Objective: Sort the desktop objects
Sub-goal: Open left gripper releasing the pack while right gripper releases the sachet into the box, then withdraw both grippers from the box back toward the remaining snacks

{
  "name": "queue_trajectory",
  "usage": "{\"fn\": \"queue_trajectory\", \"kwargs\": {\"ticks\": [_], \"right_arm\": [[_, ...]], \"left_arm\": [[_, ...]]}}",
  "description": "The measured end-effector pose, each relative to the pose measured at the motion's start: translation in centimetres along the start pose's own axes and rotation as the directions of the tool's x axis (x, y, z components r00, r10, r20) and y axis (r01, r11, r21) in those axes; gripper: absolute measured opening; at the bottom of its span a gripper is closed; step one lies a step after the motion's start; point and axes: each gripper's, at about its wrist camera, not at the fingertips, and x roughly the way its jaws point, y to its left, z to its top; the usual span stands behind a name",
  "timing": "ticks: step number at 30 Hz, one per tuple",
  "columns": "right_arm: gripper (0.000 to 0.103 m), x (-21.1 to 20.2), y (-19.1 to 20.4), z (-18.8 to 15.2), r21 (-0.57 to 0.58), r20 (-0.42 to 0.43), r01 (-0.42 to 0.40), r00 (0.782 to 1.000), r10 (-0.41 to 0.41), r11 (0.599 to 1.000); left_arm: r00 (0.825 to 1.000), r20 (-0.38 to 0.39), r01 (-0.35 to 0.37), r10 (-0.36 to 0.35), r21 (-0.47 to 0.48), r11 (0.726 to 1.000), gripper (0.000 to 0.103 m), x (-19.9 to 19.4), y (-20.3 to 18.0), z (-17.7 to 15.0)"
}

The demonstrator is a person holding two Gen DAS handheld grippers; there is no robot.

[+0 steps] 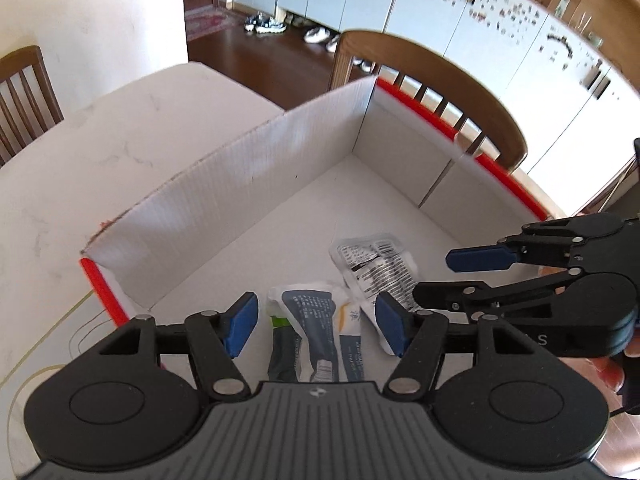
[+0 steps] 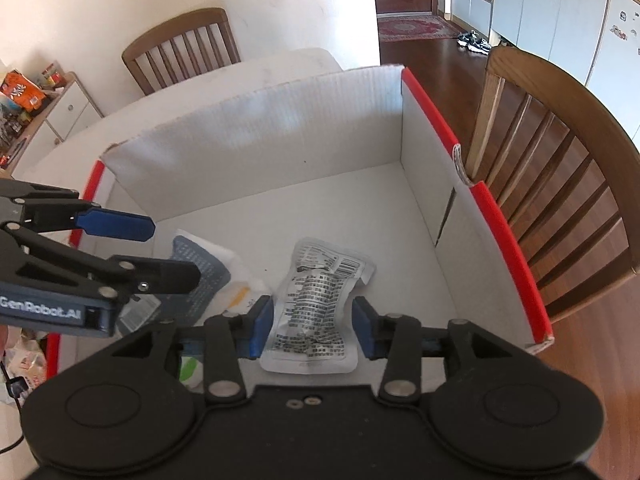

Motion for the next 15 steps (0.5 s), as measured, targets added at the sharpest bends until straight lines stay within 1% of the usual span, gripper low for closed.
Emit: {"fn": "queue_trajectory", "kwargs": {"ticks": [7,13,15], "right_arm": [[0.044,-2.3,0.7,-0.4,-0.014,0.036,-0.043,0.998,0.044,0.999],[0.045,-4.3,2.8,-1.3,-0.071,0.076,-0.064,0.995,0.069,0.995],[0.049,-5.0,3.5,-1.7,-0.082,0.093,-0.063,0.993,0.071,0.995]], "left_arm": [[0.997,0.073,0.021,-0.02,-0.002,1.0,0.064,-3.2,-0.4,-1.5],[0.991,0.125,0.04,-0.039,-0.008,0.999,0.064,-5.7,-0.4,-3.5],[0.989,0.137,0.05,-0.048,-0.011,0.999,0.064,-6.4,-0.3,-4.2]]}}
